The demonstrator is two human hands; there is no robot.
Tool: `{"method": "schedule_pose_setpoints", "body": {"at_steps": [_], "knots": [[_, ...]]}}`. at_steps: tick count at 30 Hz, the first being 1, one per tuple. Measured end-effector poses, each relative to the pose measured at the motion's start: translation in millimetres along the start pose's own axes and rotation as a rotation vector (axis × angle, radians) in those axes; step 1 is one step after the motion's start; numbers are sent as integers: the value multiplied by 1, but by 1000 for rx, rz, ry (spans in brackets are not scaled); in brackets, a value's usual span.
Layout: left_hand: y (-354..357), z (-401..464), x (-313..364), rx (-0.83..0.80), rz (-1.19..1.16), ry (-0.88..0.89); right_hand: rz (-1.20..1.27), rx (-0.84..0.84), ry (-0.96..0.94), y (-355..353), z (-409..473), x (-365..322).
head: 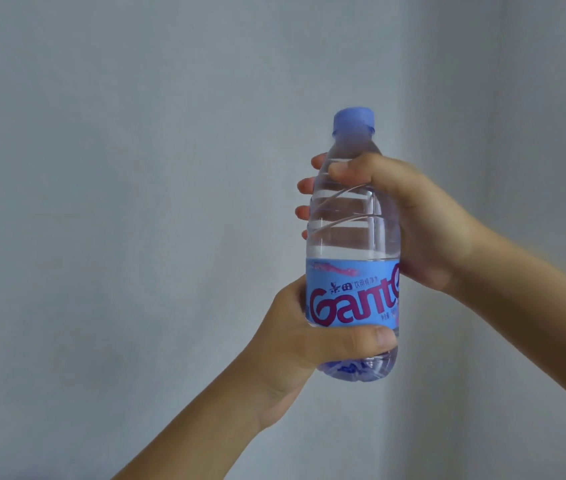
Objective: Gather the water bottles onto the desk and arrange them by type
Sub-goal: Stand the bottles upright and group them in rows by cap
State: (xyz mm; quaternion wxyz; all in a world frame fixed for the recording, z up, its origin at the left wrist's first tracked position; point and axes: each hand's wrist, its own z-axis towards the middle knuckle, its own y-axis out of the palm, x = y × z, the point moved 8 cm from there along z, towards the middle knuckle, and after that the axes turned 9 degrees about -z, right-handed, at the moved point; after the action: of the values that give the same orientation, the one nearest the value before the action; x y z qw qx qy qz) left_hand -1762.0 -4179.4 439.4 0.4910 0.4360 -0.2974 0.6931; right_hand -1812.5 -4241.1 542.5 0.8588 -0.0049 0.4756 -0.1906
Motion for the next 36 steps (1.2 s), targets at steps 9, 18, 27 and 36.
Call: {"method": "schedule_pose_setpoints", "body": {"at_steps": [9, 18, 27, 36], "knots": [[12, 3, -87, -67, -38, -129, -374, 62, 173, -39, -44, 58], [32, -19, -207, -106, -51, -352, -456, 112, 335, -59, -112, 147], [52, -77, -340, -49, 19, -512, -411, 141, 622, -59, -216, 261], [77, -142, -452, 16, 120, -668, -374, 185, 832, -50, -313, 360]]}}
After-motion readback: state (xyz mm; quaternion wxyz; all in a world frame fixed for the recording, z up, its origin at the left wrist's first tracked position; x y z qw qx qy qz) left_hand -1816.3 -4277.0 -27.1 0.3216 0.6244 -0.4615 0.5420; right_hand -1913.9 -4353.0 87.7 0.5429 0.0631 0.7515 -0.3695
